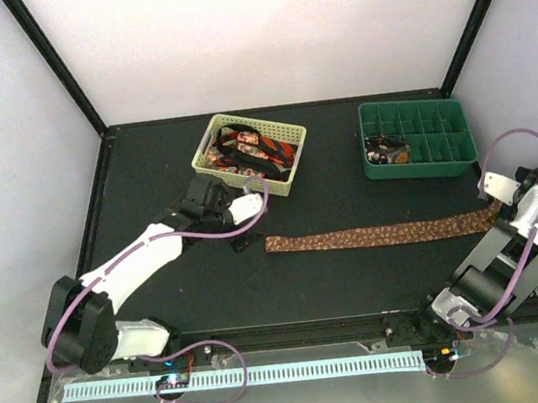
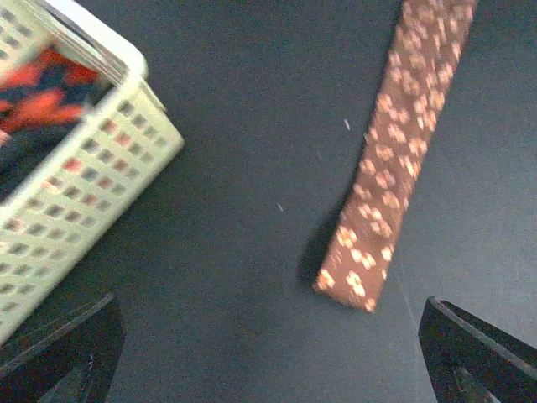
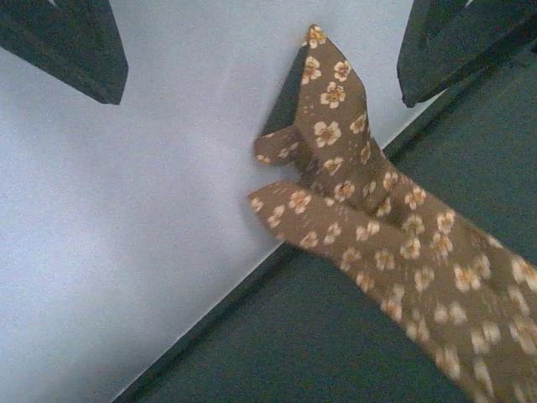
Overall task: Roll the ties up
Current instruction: Flatten out the tie at the center of the board, then adjust the tie at the center of the board.
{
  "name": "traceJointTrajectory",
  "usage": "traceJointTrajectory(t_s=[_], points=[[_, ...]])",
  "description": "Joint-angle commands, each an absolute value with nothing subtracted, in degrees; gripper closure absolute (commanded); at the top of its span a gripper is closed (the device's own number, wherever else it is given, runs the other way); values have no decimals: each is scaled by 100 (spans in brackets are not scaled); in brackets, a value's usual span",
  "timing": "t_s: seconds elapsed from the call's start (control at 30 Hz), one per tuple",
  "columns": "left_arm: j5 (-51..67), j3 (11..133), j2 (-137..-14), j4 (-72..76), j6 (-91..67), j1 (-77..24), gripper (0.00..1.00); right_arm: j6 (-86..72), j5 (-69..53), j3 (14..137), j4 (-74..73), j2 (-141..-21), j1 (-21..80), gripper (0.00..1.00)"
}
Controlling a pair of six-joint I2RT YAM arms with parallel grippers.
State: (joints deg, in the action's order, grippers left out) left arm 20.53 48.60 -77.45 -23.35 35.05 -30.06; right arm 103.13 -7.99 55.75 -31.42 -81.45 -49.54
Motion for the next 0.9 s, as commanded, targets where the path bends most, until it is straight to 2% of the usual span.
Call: traceJointTrajectory(t_s=[0.0, 0.1, 0.2, 0.33, 0.47, 0.7, 0.87], points=[[2080, 4908, -7374, -1628, 2714, -2944, 1, 10252, -2388, 6223, -4987, -7696, -4913, 5], [2725, 4999, -7483, -1582, 2578, -2943, 1, 10388, -3745, 6295, -6040, -7371, -4814, 0], [3326, 5727, -7991, -2870, 3069, -2944, 1, 10542, -4464, 5961, -6446, -6935, -4341, 1], [3297, 5538, -8212, -2595, 3332, -2991, 1, 10193, -3851, 5245, -5897, -6574, -3124, 0], [2969, 5485, -8442, -2557, 3551, -3137, 1, 10252, -3279, 4654, -5228, -6808, -2539, 0], [2646, 5539, -8897, -2526, 3767, -3445, 1, 10443, -2656, 5028, -5246, -8232, -2408, 0], [2494, 5664, -9207, -2563, 3778, -3660, 1, 10731, -2487, 5022, -5287, -8679, -2341, 0]])
